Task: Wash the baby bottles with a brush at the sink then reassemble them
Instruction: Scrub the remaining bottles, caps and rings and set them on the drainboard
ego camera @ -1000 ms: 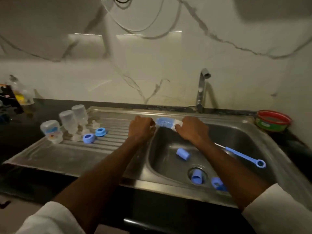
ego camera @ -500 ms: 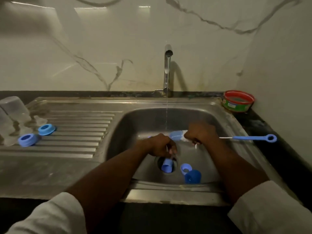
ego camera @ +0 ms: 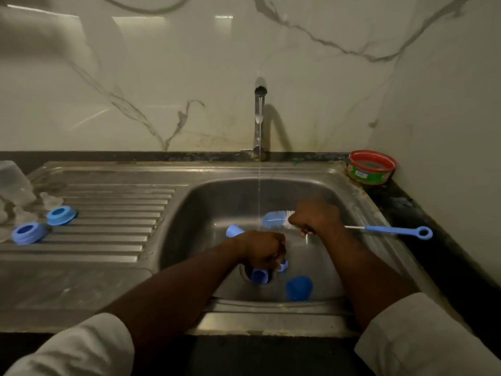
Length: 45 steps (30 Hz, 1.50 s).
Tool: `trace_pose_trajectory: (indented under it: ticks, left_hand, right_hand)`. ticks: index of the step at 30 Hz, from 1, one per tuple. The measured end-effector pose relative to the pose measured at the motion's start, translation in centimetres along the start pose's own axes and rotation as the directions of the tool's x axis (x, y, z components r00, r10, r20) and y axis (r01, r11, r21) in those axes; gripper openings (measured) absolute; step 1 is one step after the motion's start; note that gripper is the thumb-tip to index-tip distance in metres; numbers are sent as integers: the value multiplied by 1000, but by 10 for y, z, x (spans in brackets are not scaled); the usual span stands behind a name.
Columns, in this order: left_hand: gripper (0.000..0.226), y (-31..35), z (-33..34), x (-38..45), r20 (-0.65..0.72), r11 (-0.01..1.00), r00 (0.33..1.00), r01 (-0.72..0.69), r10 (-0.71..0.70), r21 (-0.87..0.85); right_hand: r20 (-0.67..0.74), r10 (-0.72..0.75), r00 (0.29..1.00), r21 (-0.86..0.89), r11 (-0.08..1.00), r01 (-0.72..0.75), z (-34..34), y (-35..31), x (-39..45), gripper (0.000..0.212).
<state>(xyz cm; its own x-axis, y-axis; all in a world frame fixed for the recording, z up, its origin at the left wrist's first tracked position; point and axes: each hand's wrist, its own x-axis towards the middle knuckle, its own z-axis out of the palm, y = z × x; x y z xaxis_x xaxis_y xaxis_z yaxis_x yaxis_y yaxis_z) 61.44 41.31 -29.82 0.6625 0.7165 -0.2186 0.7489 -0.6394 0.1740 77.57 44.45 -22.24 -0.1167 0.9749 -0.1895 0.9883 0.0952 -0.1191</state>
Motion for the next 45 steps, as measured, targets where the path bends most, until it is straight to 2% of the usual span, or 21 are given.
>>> trace_pose_trajectory:
  ticks: [2,3,5,7,8,9,11,12,14,16,19,21,24,27,30,32,34,37,40,42,45]
  left_hand:
    - [33,-13,-6,-6,-140,984,976,151,-164,-97]
    - [34,-22,-8,-8,-238,962,937,219,-255,-165]
    - [34,-36,-15,-7,-439,864,775,262,-454,-430]
    - [29,-42,-28,-1,-533,669,532,88,-658,-738]
    - [25,-41,-38,4,-512,558,452,-35,-731,-829]
    - [21,-40,-46,10,-471,457,414,-140,-779,-878]
    - [19,-37,-56,24,-400,299,438,-283,-805,-911]
    - [27,-37,-56,30,-384,253,466,-319,-797,-913]
    - [35,-38,-49,41,-386,251,517,-313,-764,-916]
    - [28,-41,-44,45,-433,355,519,-247,-737,-902]
    - [35,-50,-44,45,-632,637,464,-171,-620,-751]
    - [42,-57,-45,45,-732,762,413,-124,-542,-635]
    - [38,-62,-44,42,-771,822,385,-56,-506,-567]
    - [31,-66,-39,36,-789,858,419,-47,-448,-512]
    - [33,-61,-45,24,-793,852,410,-69,-451,-520]
    - [25,-52,-50,15,-738,754,402,-156,-542,-638]
    - [10,-40,-55,4,-642,592,412,-260,-647,-763]
    - [16,-28,-67,-8,-489,360,450,-346,-747,-867]
    - [17,-17,-77,-16,-341,122,493,-423,-800,-898]
    - [24,-11,-80,-16,-299,41,501,-462,-812,-886]
    - [26,-11,-81,-9,-300,-94,599,-536,-743,-839]
  right_hand:
    - [-30,15,999,-7,1000,-15,0,6,-4,15]
    - [-55,22,998,-5,1000,-23,0,8,-5,21]
    - [-107,43,993,15,999,-42,1,9,-8,33]
    - [-128,37,991,24,999,-34,2,7,-9,36]
    - [-142,26,989,22,999,-23,1,6,-7,36]
    - [-150,18,989,18,1000,-15,2,4,-6,36]
    - [-152,8,988,11,1000,-6,3,2,-5,35]
    - [-145,5,989,9,1000,-4,4,1,-4,35]
    - [-133,8,991,16,1000,-6,6,0,-1,36]
    - [-133,14,991,20,1000,-11,7,1,1,37]
    - [-120,-3,993,20,1000,6,9,-1,3,38]
    - [-117,-11,993,16,1000,13,9,-3,4,40]
    - [-115,-22,993,9,1000,23,8,-5,5,42]
    - [-138,-22,990,4,1000,23,7,-6,2,38]
    - [-211,-7,977,6,1000,9,5,-7,-3,37]
    - [-266,0,964,16,1000,4,2,-7,-8,38]
    - [-343,-5,939,41,999,20,-7,-8,-13,38]
    - [-452,-35,892,7,999,43,-24,-8,-22,33]
    - [-523,-58,850,18,997,79,-35,-7,-32,31]
    - [-564,-43,825,71,992,101,-39,-6,-36,31]
    - [-614,-52,787,146,973,178,-36,-6,-35,32]
